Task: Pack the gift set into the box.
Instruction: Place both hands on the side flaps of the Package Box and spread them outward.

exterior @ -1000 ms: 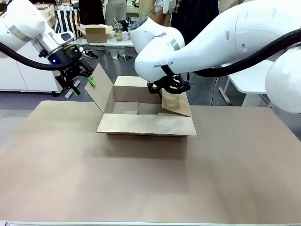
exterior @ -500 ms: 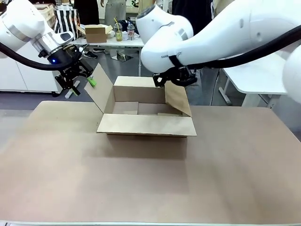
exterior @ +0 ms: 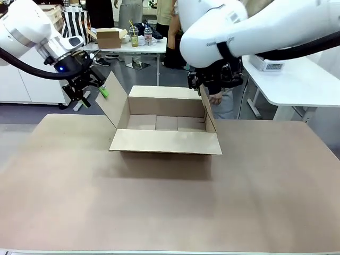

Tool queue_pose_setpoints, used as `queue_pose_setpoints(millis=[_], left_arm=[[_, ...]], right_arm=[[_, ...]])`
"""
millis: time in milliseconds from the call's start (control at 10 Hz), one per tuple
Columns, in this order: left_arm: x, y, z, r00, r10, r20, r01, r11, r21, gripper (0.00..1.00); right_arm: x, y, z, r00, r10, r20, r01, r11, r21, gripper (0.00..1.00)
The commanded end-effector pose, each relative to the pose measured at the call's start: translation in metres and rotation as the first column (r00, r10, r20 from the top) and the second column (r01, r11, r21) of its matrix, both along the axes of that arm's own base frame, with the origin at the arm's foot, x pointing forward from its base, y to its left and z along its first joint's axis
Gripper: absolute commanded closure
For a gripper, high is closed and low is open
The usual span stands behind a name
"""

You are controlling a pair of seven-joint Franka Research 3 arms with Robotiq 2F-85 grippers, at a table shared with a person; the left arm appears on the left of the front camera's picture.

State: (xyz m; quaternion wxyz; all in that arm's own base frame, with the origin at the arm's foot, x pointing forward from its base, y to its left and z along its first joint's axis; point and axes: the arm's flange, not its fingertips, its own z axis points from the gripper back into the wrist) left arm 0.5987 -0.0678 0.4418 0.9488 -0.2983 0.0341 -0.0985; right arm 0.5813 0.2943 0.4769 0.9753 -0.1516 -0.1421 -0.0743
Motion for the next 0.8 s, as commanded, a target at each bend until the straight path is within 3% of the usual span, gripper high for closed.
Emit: queue_pose_setpoints(millis=[0,100,500,600,700], left_arm=[[-0.003,0.0,0.0,1.0,0.018,-0.004,-0.018,1.0,0.007,0.0],[-0.003,0.0,0.0,1.0,0.018,-0.004,-0.018,1.0,0.007,0.0],[-0.003,0.0,0.0,1.0,0.018,-0.004,-0.018,1.0,0.007,0.0],[-0.003,0.0,0.0,1.0,0.018,-0.004,-0.018,1.0,0.007,0.0],[-0.003,0.0,0.0,1.0,0.018,-0.004,-0.018,1.0,0.007,0.0]], right_arm=[[-0.024,-0.044,-0.007,0.998,0.046,-0.04,-0.041,0.992,0.118,0.0],[-0.032,-0.062,-0.01,0.998,0.062,-0.025,-0.055,0.977,0.204,0.0],[-0.054,-0.088,-0.029,0.995,0.102,0.017,-0.103,0.959,0.265,0.0],[-0.035,-0.074,-0.016,0.998,0.057,-0.005,-0.055,0.98,0.192,0.0],[-0.035,-0.074,-0.016,0.998,0.057,-0.005,-0.055,0.98,0.192,0.0]])
